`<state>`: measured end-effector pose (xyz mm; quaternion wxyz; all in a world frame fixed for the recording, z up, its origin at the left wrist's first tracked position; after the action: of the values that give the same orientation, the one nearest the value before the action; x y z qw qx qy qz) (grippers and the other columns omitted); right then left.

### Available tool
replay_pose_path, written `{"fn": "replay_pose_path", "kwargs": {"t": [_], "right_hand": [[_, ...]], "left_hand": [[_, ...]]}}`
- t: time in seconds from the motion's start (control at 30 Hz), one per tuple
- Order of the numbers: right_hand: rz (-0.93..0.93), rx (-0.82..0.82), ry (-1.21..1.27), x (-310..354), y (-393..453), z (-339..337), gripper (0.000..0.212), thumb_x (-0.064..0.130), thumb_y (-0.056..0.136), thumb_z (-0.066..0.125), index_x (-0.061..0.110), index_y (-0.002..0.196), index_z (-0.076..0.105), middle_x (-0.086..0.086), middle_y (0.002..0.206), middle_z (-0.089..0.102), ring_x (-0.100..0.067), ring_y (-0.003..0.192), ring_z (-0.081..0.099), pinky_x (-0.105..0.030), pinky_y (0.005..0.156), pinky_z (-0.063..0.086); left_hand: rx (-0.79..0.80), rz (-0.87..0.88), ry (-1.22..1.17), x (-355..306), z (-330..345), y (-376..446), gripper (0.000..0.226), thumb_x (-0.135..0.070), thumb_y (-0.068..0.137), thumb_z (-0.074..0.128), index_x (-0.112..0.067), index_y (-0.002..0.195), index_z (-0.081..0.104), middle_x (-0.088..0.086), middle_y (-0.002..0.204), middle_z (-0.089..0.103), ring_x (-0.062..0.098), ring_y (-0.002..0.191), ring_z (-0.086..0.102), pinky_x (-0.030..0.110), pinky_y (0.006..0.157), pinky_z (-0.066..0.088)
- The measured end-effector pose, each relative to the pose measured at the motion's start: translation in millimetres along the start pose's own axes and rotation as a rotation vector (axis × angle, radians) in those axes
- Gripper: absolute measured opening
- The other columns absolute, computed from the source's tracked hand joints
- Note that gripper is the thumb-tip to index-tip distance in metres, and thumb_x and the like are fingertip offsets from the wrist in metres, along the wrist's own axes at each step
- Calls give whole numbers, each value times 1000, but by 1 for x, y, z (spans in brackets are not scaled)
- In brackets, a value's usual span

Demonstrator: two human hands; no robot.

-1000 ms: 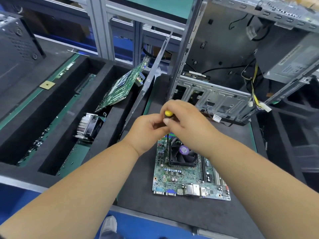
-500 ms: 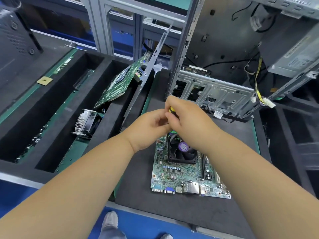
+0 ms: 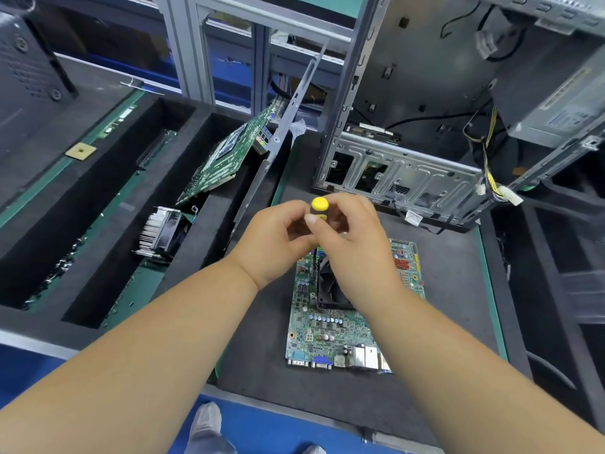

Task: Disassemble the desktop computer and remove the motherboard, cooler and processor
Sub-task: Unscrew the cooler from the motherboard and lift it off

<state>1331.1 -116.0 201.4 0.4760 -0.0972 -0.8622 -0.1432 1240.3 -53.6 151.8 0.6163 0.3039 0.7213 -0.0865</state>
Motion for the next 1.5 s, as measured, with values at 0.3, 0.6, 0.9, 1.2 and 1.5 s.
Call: {"fn": "replay_pose_path", "kwargs": {"t": [0.3,0.6,0.9,1.2,1.5], "right_hand": [[-256,58,-68,8,1,3,29,14,87,69,19,116,70,5,97,64,-5,97,57,-21,89,45],[-294,121,-136,4,5,1,21,14,89,59,20,109,64,9,101,65,-16,99,59,-38,88,49],[-54,163,195,-12,4,9,25,24,94,49,25,114,64,9,109,63,-9,110,57,-30,95,46],[9,150,614,-27,11,16,24,33,93,41,15,103,54,-1,76,41,-21,75,37,-35,73,33],[-44,241,660,-22,20,35,16,32,92,44,17,87,42,1,67,41,-19,64,31,-32,63,27]], "left_hand": [[-71,-55,-18,14,-1,-4,27,0,69,69,5,94,62,19,91,65,29,84,64,44,76,55],[8,-143,-147,16,3,-4,25,-4,80,72,-1,103,65,15,99,67,27,94,66,40,84,55],[-44,-128,-156,24,7,-9,23,-3,82,74,-3,104,70,3,96,72,5,89,68,17,80,51],[97,-128,-147,43,33,-10,47,-32,66,84,-27,98,50,-2,103,57,19,100,58,44,96,47],[287,-163,119,82,61,-34,85,-49,59,88,-40,132,45,-21,131,50,-9,125,42,15,107,33]]}}
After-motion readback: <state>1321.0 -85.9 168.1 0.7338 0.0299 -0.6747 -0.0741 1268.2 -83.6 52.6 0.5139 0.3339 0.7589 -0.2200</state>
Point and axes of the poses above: each hand's wrist, its own y-axis towards the middle knuckle, its own z-axis out of the palm, x = y × z, the point moved 9 cm from there along y, towards the middle knuckle
